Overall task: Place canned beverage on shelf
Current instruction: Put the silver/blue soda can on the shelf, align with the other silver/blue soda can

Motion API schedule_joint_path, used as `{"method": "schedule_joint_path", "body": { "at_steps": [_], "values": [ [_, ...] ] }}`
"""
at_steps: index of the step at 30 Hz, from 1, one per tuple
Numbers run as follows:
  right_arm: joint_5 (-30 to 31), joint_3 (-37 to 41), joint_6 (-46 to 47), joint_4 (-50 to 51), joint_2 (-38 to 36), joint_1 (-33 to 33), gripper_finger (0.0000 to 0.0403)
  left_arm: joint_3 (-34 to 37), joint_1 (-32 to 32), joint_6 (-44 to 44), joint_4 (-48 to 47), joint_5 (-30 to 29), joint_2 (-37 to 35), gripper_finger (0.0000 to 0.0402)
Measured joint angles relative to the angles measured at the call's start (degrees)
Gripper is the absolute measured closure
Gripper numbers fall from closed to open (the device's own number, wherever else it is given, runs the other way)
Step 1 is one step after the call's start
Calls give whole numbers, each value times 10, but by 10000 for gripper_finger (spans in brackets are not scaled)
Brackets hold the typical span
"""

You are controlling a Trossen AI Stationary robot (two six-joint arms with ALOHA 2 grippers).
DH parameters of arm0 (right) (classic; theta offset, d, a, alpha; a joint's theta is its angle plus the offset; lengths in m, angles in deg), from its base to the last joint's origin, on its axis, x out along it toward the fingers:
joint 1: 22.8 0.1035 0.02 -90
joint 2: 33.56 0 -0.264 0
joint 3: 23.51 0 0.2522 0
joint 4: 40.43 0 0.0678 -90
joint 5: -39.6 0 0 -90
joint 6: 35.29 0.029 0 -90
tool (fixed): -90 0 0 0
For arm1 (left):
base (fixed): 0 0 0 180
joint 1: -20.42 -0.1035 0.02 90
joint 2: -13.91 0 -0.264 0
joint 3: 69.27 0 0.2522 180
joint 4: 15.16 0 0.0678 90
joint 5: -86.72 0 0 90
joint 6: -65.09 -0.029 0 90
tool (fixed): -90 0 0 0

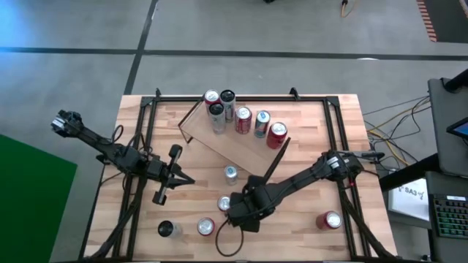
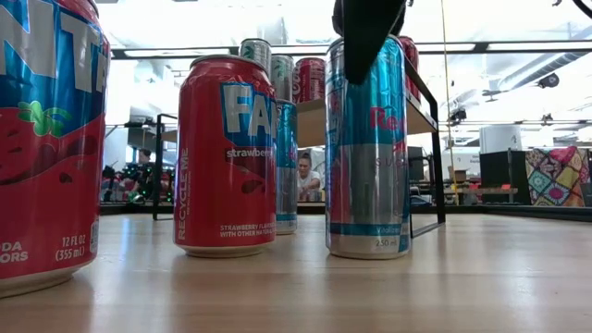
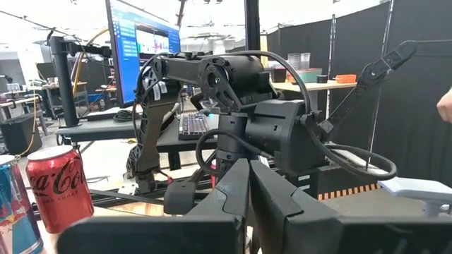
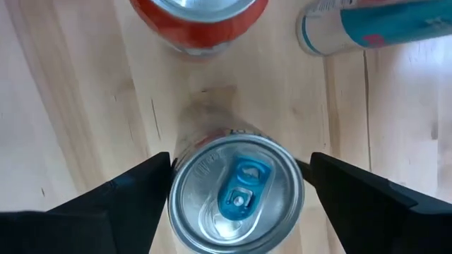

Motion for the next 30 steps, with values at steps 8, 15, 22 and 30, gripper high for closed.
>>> {"method": "schedule_joint_path", "body": {
  "at_steps": [8, 15, 22, 30],
  "values": [
    [0, 17, 18, -2, 0, 1, 76, 0, 0, 0, 0, 0, 0, 402],
    [3, 19, 17, -13, 0, 1, 155, 0, 0, 0, -1, 0, 0, 402],
    [-6, 20, -1, -12, -4, -1, 180, 0, 0, -7, -5, 0, 0, 402],
    [-48, 20, 44, -9, -62, -16, 180, 0, 0, -75, 6, -57, 0, 402]
  ]
}}
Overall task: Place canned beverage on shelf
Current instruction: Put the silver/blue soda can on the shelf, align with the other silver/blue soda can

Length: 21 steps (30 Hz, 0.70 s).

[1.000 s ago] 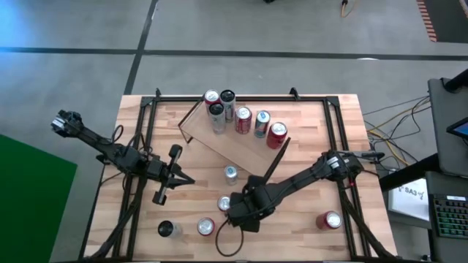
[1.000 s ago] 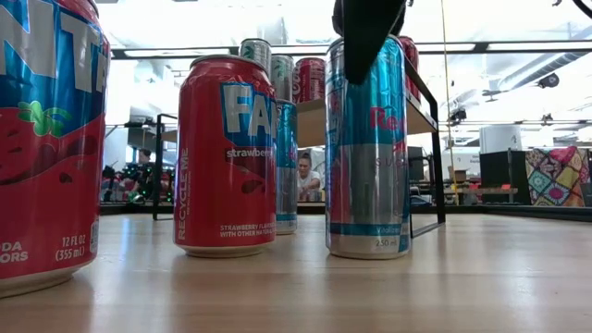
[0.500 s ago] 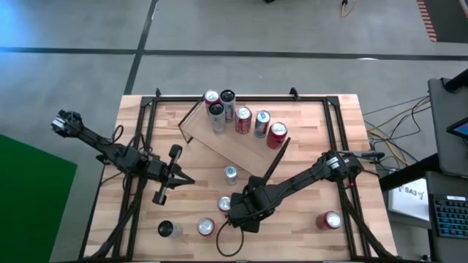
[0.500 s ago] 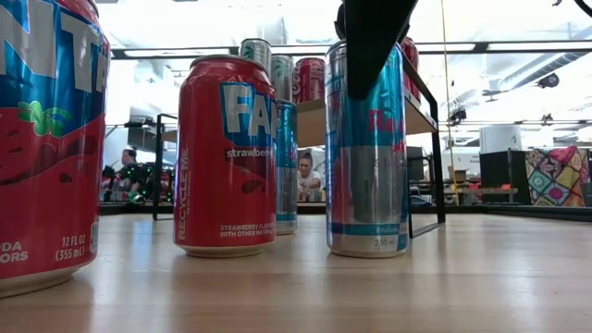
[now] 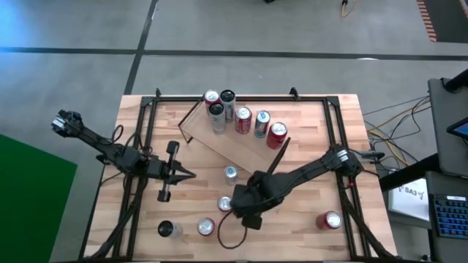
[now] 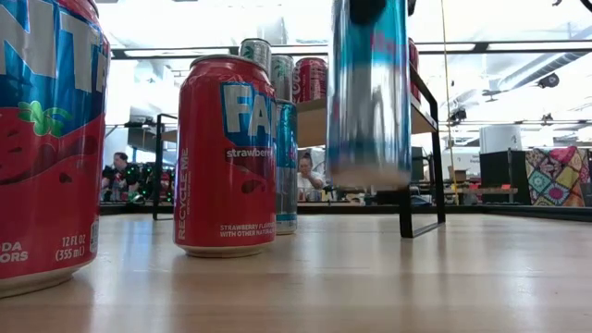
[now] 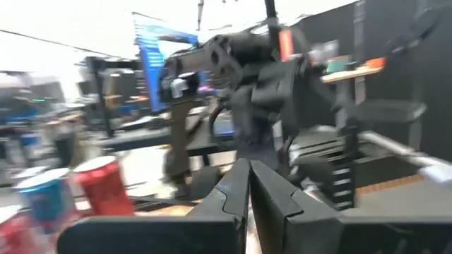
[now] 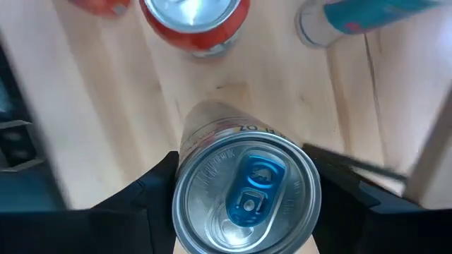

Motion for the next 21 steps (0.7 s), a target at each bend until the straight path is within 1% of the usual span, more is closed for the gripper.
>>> {"method": "schedule_joint_path", "body": {
  "at_steps": [4, 6, 10, 17, 21],
  "values": [
    [-35, -3, 31, 2, -32, -18, 180, 0, -2, -40, 0, -60, -5, 402],
    [-43, -12, 34, 1, -48, -27, 180, -3, -6, -56, -2, -75, -10, 402],
    [-52, -44, 34, 1, -68, -48, 180, -4, -15, -96, -7, -79, -22, 402],
    [-54, -128, 8, 1, -68, -85, 180, -10, -35, -148, -22, -81, -49, 402],
    [-63, -134, -14, 0, -74, -113, 180, -10, -44, -156, -38, -82, -70, 402]
  ]
}}
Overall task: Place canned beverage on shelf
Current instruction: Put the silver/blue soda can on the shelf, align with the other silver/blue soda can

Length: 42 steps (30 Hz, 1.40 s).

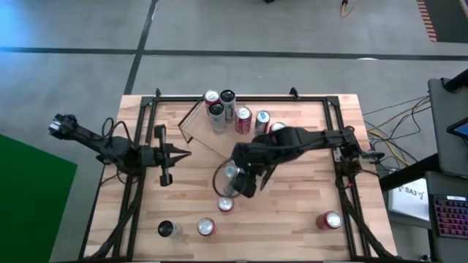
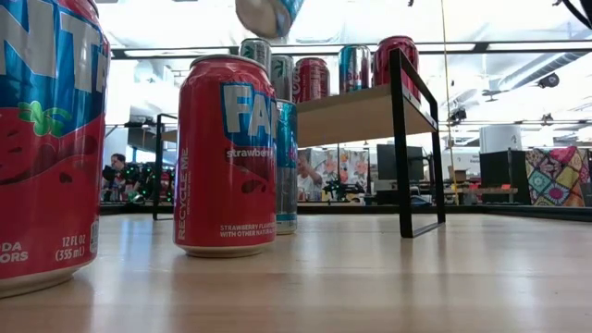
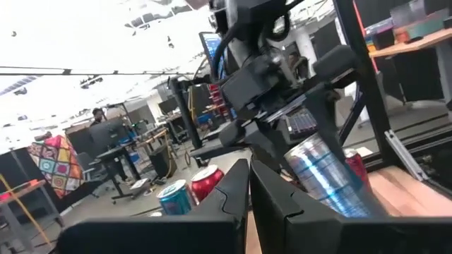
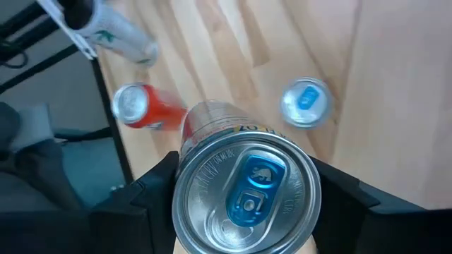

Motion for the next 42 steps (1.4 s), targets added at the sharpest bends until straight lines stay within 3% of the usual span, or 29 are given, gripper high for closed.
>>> {"method": "schedule_joint_path", "body": {
  "at_steps": [15, 18, 23, 29, 35, 42],
  "values": [
    [-10, 0, -165, -18, -7, -84, 180, 0, -1, -28, -33, -2, -41, 402],
    [29, 0, -211, -18, -9, -74, 180, 0, -2, -34, -32, -2, -36, 402],
    [161, 0, -285, -12, -14, -32, 180, 0, -8, -43, -32, 0, -10, 402],
    [239, 0, -295, 18, -21, 4, 180, -7, -30, -40, 2, 48, 49, 393],
    [298, 0, -286, 22, -21, 29, 180, -46, -56, -10, 10, 49, 128, 324],
    [363, 0, -272, 22, -21, 52, 180, -92, -80, 25, 17, 49, 227, 191]
  ]
}}
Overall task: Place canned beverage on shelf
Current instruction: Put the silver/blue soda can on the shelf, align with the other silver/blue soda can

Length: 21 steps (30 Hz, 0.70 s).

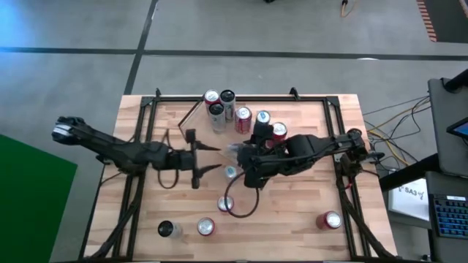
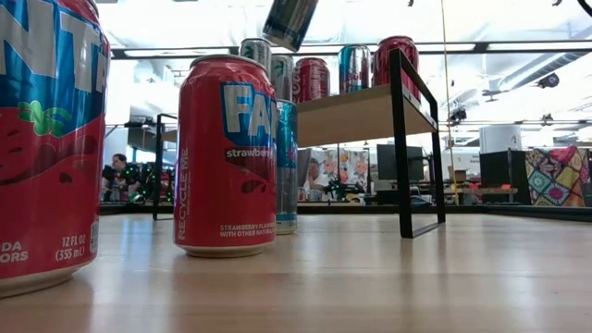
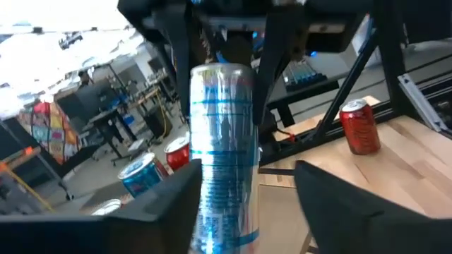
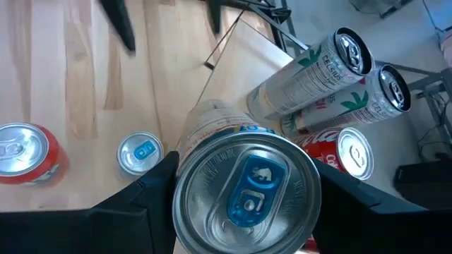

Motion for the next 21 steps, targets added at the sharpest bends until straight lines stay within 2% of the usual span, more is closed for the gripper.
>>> {"method": "schedule_joint_path", "body": {
  "at_steps": [5, 9, 15, 21],
  "values": [
    [8, 1, -1, 0, 2, 0, 180, -30, -8, 8, 0, 0, 60, 113],
    [9, 1, -14, -9, 2, 1, 180, -56, -14, 19, 1, -28, 99, 79],
    [-7, 2, -27, -35, 3, 4, 180, -83, -25, 29, 4, -39, 153, 71],
    [-12, 2, -10, -54, 3, 7, 180, -101, -27, 20, 5, -65, 188, 86]
  ]
}}
